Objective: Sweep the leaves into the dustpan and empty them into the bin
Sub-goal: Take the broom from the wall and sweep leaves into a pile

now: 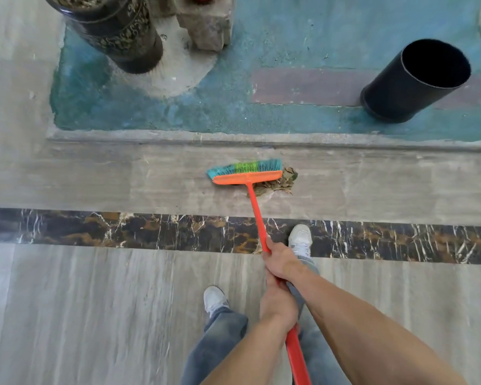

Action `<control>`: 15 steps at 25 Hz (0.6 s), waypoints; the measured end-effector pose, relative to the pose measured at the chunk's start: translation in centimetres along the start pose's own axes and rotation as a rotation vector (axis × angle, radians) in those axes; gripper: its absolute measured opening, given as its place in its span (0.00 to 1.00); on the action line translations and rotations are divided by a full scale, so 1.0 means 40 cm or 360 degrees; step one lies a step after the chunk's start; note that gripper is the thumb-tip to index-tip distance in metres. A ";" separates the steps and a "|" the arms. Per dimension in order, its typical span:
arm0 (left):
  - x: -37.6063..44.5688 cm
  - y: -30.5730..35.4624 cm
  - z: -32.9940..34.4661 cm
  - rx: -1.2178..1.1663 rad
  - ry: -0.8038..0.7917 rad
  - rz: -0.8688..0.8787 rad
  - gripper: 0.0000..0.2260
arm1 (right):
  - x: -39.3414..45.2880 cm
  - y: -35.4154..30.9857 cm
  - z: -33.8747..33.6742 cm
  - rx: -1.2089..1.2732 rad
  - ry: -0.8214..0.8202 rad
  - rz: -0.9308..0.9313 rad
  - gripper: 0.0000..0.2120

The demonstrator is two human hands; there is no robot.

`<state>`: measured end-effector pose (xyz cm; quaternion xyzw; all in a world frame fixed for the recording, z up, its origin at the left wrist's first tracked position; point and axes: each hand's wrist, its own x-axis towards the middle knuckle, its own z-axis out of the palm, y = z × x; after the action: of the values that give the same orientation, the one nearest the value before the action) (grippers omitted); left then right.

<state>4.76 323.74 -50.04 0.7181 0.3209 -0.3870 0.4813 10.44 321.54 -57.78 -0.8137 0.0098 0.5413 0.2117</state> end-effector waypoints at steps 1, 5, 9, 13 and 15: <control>-0.075 -0.145 -0.037 0.0052 0.0100 -0.0083 0.25 | -0.025 -0.018 0.048 0.0050 0.0006 0.0017 0.20; -0.173 -0.251 -0.100 -0.0096 0.0104 -0.0311 0.25 | -0.145 -0.085 0.194 0.0197 0.0025 0.0083 0.20; -0.281 -0.239 -0.142 -0.0201 0.0083 -0.0246 0.25 | -0.242 -0.101 0.194 0.0381 0.0195 0.0106 0.22; -0.119 -0.085 -0.137 -0.0060 0.0018 -0.0015 0.23 | -0.128 -0.078 0.027 0.0539 0.0401 0.0144 0.20; 0.013 -0.019 -0.112 -0.0043 -0.0066 -0.0047 0.22 | -0.021 -0.047 -0.062 0.0609 0.0430 0.0214 0.18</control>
<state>5.49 328.26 -49.77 0.6985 0.3267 -0.4045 0.4917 12.73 322.18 -55.62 -0.8213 0.1946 0.4288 0.3221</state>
